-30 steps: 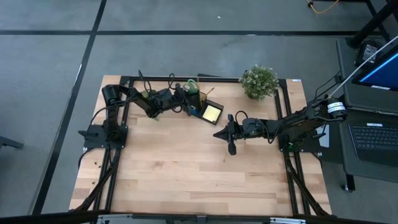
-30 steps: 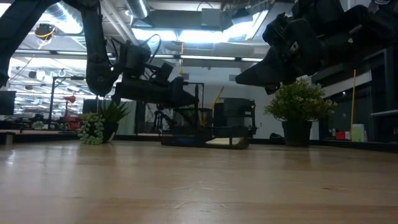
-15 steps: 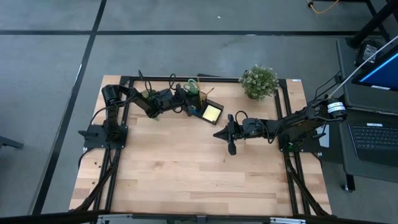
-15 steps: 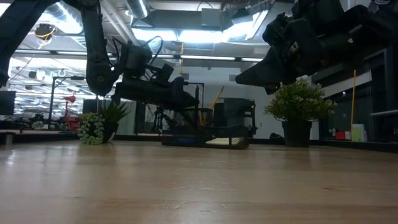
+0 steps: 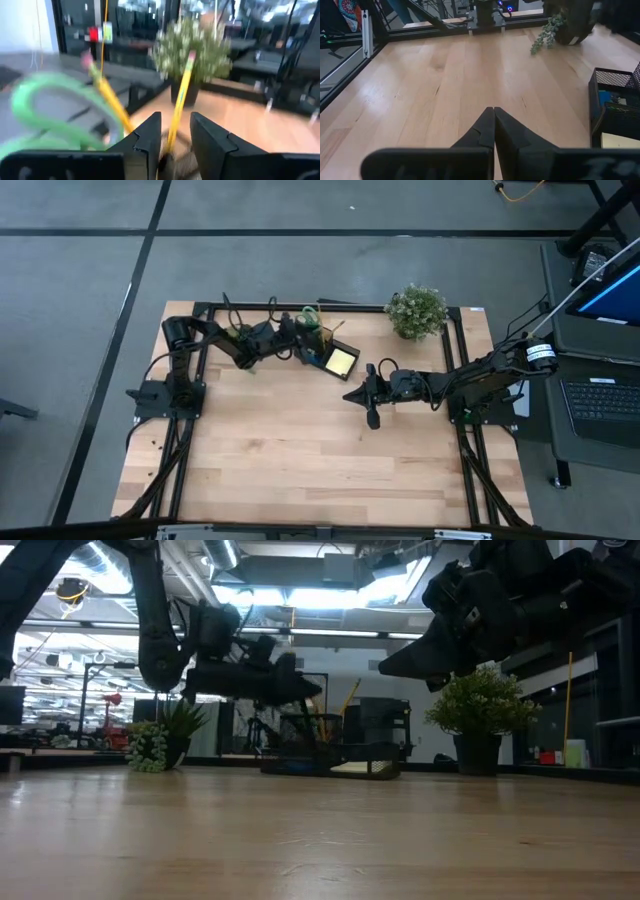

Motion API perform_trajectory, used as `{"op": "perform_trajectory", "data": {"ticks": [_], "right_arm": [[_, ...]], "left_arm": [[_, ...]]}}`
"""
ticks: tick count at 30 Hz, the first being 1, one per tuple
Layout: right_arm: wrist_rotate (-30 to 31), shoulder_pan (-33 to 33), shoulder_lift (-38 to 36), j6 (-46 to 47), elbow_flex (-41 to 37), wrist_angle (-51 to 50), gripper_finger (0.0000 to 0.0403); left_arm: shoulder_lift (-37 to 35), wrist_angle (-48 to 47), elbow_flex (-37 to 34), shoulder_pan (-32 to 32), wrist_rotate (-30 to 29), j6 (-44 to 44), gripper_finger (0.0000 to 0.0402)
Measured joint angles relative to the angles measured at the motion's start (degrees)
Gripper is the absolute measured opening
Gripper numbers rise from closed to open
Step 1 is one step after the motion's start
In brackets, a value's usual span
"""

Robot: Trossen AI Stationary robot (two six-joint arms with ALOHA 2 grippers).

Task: Pick and place office supplies into organizer
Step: Put the pen into the desk organizer, then return to Home Position

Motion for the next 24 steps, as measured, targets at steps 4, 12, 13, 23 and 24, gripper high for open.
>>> {"op": "perform_trajectory", "data": {"ticks": [4, 12, 13, 23, 24], "right_arm": [[0.00, -0.02, 0.00, 0.00, 0.00, 0.00, 0.0010], [0.01, -0.02, 0.00, 0.24, 0.00, 0.10, 0.0010], [0.00, -0.02, 0.00, 0.24, 0.00, 0.12, 0.0010], [0.00, -0.02, 0.00, 0.13, 0.00, 0.11, 0.0010], [0.00, -0.01, 0.00, 0.12, 0.00, 0.11, 0.0010]], "left_arm": [[-3.07, 1.04, 0.00, 0.19, -0.37, 0.90, 0.0104], [-14.56, -7.25, 0.00, 0.43, 1.30, 3.17, 0.0102], [-16.58, -10.69, 0.00, 0.28, 2.33, 3.10, 0.0102], [-39.32, -43.29, 0.00, -3.57, 6.05, 13.65, 0.0049], [-41.44, -45.83, 0.00, -3.87, 6.02, 14.65, 0.0037]]}}
